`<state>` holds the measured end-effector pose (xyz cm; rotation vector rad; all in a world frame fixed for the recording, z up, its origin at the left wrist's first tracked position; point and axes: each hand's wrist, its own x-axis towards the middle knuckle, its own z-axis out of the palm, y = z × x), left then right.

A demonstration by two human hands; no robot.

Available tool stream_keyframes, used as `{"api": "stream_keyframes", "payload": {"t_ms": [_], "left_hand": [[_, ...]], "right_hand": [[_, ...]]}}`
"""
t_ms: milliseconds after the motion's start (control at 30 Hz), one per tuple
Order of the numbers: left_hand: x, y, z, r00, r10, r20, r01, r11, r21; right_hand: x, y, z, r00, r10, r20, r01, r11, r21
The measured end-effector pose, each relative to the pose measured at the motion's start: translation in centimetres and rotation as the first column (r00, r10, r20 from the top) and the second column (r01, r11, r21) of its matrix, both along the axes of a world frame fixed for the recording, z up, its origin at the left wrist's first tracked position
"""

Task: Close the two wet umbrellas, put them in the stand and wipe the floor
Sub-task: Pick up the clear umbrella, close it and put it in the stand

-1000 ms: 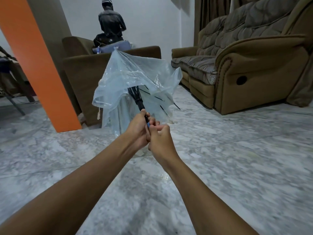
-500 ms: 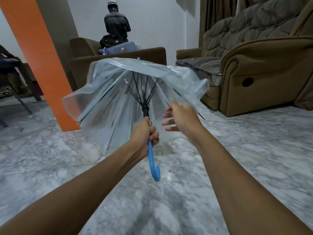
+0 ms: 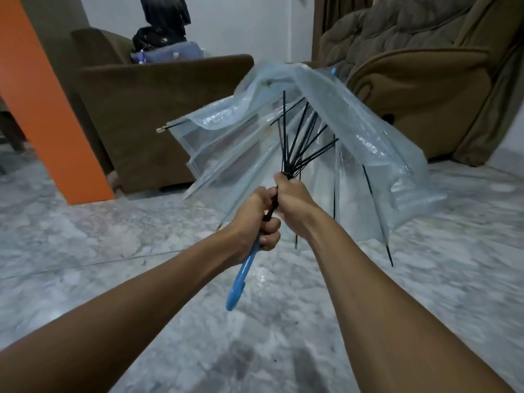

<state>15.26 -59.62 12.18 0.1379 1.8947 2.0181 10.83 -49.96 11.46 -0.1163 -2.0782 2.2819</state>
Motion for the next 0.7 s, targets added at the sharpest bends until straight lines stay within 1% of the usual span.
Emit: {"api": "stream_keyframes", "payload": {"t_ms": [67,133,233,333,400,500,600,700], "left_hand": [[0.0,0.2,0.1,0.999,0.022,0.023,-0.021,0.999,-0.05],[-0.2,0.1,0.1,0.995,0.074,0.059,-0.068,0.993,-0.099],[-0.3,-0.2,0.0,0.984,0.121,0.129,-0.101,0.983,-0.153],[0.0,0.1,-0.1,0.98,0.138,0.145,-0.109,0.975,-0.194],[-0.1,0.5,-0.4,0.986,0.121,0.112,-0.095,0.973,-0.209],[-0.8,0.4,-0.8,0.992,0.067,0.104,-0.044,0.977,-0.211],[-1.4,-0.3,-0.8,0.987,-0.093,0.13,0.119,0.969,-0.218],[-1.5,-0.9,-0.7,0.967,-0.237,0.093,0.253,0.934,-0.252]], "right_hand": [[0.2,0.4,-0.3,1.0,-0.001,0.012,0.002,0.998,-0.067],[0.6,0.3,-0.5,0.999,-0.015,0.033,0.022,0.979,-0.205],[0.9,-0.1,-1.3,0.996,-0.032,0.085,0.065,0.905,-0.421],[0.6,-0.6,-2.2,0.991,-0.058,0.119,0.113,0.839,-0.533],[0.3,-0.9,-2.7,0.985,-0.088,0.148,0.155,0.829,-0.538],[0.2,-1.1,-3.2,0.979,-0.103,0.177,0.178,0.852,-0.492],[0.1,-0.8,-3.4,0.971,-0.147,0.187,0.215,0.878,-0.428],[-0.2,-0.3,-3.5,0.964,-0.177,0.199,0.25,0.859,-0.448]]}}
